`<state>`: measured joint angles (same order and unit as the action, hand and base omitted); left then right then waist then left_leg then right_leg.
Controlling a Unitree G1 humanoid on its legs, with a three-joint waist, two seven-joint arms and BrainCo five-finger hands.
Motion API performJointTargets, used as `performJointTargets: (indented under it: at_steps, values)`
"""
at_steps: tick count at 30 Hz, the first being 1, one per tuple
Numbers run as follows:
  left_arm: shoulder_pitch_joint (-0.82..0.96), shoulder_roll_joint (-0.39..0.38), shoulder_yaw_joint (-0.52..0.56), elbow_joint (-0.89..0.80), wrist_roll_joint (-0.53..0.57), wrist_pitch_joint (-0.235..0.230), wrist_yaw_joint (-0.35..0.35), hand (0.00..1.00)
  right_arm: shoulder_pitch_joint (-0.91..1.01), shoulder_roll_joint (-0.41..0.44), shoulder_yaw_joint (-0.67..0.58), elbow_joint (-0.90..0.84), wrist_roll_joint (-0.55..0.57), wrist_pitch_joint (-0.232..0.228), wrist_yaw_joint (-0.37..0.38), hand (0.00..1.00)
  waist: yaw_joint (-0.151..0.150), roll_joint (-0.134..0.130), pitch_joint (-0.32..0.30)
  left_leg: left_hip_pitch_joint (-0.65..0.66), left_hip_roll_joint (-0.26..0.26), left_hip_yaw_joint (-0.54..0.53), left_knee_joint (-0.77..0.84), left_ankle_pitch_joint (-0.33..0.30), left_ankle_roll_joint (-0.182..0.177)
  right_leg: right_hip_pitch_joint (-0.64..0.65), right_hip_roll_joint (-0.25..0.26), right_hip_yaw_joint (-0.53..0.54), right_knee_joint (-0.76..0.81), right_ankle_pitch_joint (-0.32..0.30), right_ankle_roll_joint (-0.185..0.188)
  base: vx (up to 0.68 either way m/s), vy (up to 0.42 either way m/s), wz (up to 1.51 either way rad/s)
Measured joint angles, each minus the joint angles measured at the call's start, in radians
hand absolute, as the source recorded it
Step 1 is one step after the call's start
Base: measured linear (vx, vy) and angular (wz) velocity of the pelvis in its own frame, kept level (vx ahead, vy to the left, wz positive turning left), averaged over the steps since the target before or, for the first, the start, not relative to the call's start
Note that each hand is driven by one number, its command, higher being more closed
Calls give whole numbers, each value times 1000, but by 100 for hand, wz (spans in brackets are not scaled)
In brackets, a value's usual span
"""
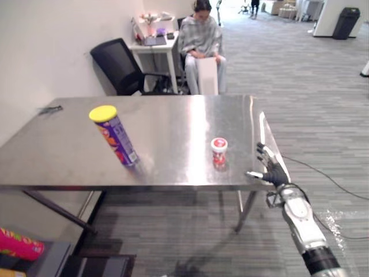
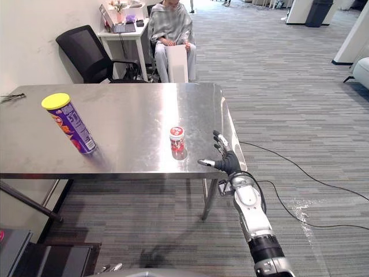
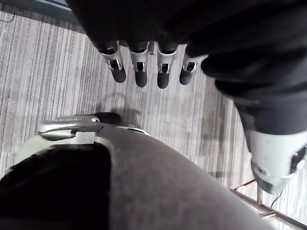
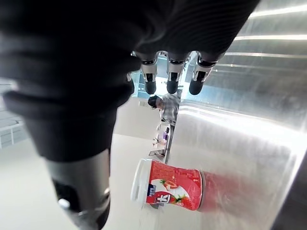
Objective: Put the gum and the chips on the shelf.
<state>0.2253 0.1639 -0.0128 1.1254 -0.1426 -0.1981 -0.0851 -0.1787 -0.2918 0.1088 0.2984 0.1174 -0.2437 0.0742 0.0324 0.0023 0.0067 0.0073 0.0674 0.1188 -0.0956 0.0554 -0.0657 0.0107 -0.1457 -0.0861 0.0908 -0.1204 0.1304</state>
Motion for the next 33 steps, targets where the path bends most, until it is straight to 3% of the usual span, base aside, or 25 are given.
performJointTargets:
  at_steps: [6, 22, 27, 28, 33]
  values:
    - [-13, 6, -22, -22, -1, 5, 2, 0, -138, 5, 51, 105, 1, 24, -9, 0, 11, 1, 39, -1, -1, -20, 0, 0, 0, 15, 1, -21, -1, 0, 0, 52, -6, 11]
    - [-42, 5, -28, -53, -12, 5, 13, 0, -326, 36, 96, 184, 2, 44, -43, 0, 37, 8, 130, -49, -14, -57, 1, 16, 7, -30, -14, -56, 35, -14, 1, -16, 5, 7]
    - [-62, 6, -28, -63, -12, 5, 19, 0, -379, 35, 93, 190, 3, 48, -52, 0, 45, 9, 156, -98, -11, -75, 65, -5, 3, -40, -13, -72, 39, -14, 1, 14, -2, 10]
    - [-64, 5, -28, -64, -12, 5, 20, 0, -382, 35, 93, 190, 3, 49, -53, 100, 50, 10, 158, -99, -11, -75, 65, -5, 3, -41, -13, -71, 40, -14, 1, 0, 0, 0]
    - [-65, 5, -28, -71, -12, 5, 22, 0, -390, 37, 93, 192, 3, 56, -71, 100, 54, 12, 160, -109, -11, -74, 72, -8, 3, -50, -14, -70, 45, -14, 1, -4, 1, -1]
